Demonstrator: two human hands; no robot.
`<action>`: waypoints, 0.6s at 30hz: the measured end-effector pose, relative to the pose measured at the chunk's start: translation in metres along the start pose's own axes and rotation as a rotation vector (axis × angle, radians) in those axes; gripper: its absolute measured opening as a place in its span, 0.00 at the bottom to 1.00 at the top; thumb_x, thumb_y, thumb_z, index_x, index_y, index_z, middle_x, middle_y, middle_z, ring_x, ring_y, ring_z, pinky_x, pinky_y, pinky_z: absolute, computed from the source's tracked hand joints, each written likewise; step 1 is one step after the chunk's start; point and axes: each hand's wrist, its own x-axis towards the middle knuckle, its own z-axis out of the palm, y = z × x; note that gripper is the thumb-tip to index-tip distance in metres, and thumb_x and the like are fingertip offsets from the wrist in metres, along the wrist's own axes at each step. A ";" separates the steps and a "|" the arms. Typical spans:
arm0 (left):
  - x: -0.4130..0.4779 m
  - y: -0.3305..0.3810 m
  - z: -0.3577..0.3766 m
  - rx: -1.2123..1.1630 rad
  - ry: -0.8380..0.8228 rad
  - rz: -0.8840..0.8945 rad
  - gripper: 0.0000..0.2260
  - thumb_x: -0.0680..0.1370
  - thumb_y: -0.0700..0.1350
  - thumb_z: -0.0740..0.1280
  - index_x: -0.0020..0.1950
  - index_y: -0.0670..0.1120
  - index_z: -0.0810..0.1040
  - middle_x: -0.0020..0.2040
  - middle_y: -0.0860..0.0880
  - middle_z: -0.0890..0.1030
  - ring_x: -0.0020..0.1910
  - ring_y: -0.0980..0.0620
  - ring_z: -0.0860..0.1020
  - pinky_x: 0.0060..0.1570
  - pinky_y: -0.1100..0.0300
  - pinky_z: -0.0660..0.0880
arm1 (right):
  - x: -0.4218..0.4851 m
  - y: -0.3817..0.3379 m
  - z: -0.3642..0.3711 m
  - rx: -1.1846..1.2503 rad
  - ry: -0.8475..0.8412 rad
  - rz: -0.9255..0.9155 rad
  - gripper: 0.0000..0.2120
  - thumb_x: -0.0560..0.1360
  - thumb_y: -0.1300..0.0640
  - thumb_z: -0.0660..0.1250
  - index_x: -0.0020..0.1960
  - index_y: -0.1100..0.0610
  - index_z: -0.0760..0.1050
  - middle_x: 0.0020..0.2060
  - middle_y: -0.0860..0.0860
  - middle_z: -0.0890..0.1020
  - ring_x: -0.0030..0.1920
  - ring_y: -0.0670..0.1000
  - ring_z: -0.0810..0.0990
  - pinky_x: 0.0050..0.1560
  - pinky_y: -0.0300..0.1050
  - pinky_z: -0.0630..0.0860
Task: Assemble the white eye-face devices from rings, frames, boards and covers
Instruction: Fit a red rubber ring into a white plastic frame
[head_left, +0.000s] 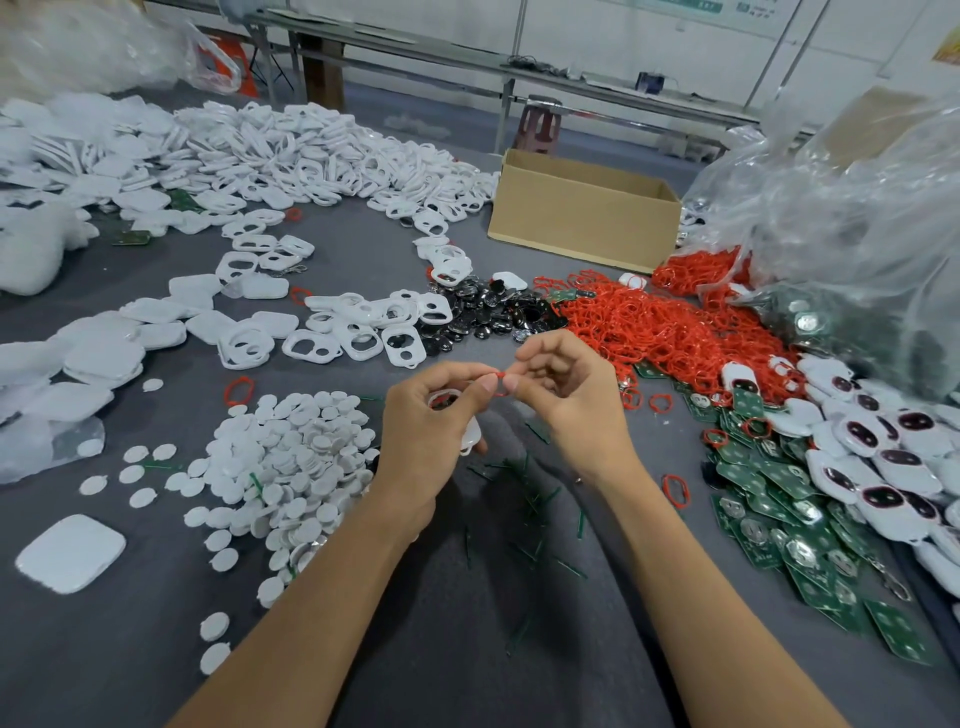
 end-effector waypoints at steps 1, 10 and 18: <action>0.000 -0.001 0.000 0.014 0.010 0.002 0.03 0.77 0.41 0.71 0.48 0.46 0.83 0.37 0.51 0.84 0.25 0.55 0.74 0.25 0.65 0.72 | 0.001 0.001 0.000 -0.014 0.033 0.000 0.10 0.70 0.73 0.70 0.46 0.62 0.74 0.36 0.52 0.80 0.38 0.48 0.78 0.44 0.40 0.76; 0.005 -0.007 0.002 0.030 -0.148 -0.293 0.26 0.73 0.28 0.69 0.60 0.46 0.58 0.55 0.38 0.73 0.40 0.43 0.77 0.33 0.54 0.75 | 0.004 -0.010 -0.004 -0.253 0.017 -0.127 0.09 0.71 0.70 0.70 0.44 0.57 0.83 0.38 0.43 0.83 0.40 0.38 0.81 0.43 0.32 0.73; 0.006 -0.006 -0.005 -0.068 -0.215 -0.236 0.16 0.73 0.30 0.70 0.55 0.44 0.69 0.42 0.44 0.82 0.33 0.52 0.81 0.28 0.63 0.73 | -0.002 -0.009 0.006 -0.443 -0.022 -0.141 0.08 0.71 0.68 0.71 0.43 0.57 0.84 0.38 0.46 0.82 0.39 0.42 0.79 0.43 0.37 0.75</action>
